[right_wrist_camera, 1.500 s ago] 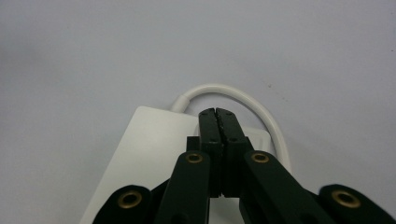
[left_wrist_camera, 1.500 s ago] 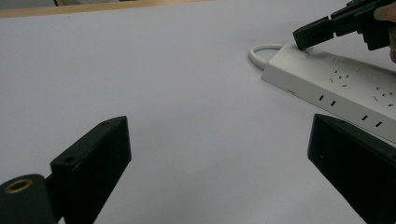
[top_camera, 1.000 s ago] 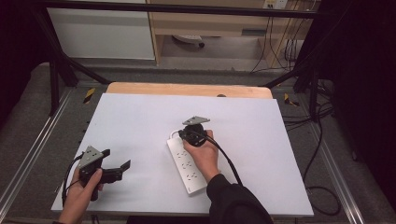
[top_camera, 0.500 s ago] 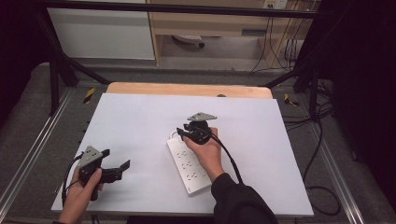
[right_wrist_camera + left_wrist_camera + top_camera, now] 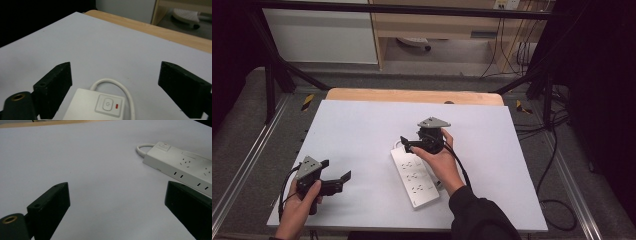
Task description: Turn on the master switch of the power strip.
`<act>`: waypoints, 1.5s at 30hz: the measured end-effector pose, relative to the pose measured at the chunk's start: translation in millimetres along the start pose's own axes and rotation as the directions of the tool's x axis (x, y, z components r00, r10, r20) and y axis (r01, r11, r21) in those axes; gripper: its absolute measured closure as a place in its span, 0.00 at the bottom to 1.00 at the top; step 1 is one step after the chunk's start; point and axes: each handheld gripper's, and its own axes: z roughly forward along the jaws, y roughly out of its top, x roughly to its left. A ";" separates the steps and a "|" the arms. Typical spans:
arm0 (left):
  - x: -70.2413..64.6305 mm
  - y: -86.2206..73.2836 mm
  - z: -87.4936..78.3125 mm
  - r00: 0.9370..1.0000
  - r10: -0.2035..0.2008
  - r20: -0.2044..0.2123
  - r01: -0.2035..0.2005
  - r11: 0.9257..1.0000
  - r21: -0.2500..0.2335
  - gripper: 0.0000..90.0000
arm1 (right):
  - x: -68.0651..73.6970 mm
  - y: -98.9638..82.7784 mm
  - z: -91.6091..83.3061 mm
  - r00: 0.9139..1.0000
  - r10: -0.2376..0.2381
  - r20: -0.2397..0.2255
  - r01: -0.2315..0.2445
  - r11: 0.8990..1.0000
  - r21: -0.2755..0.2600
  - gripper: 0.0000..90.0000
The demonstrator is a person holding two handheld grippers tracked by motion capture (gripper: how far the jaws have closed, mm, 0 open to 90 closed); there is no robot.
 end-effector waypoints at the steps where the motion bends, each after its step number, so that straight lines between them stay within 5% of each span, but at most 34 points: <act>1: 0.0 -0.1 -0.1 1.000 0.001 0.000 -0.001 1.000 -0.001 0.07 | 0.5 0.2 -2.0 1.000 -0.019 0.014 0.019 1.000 0.000 0.11; 8: -0.8 -1.4 -3.9 1.000 0.001 -0.004 -0.001 1.000 -0.004 0.07 | -5.7 1.4 -8.7 1.000 0.000 0.001 0.000 0.999 0.044 0.10; 32: -1.4 -1.6 -5.7 1.000 -0.009 -0.006 0.009 1.000 -0.010 0.07 | -53.3 5.4 -80.8 0.999 0.048 -0.011 -0.049 0.993 -0.103 0.09; 45: -0.8 -1.9 -6.8 1.000 -0.013 -0.014 0.013 1.000 -0.015 0.07 | -80.5 -6.5 -120.3 0.997 0.073 0.033 -0.068 0.987 -0.147 0.09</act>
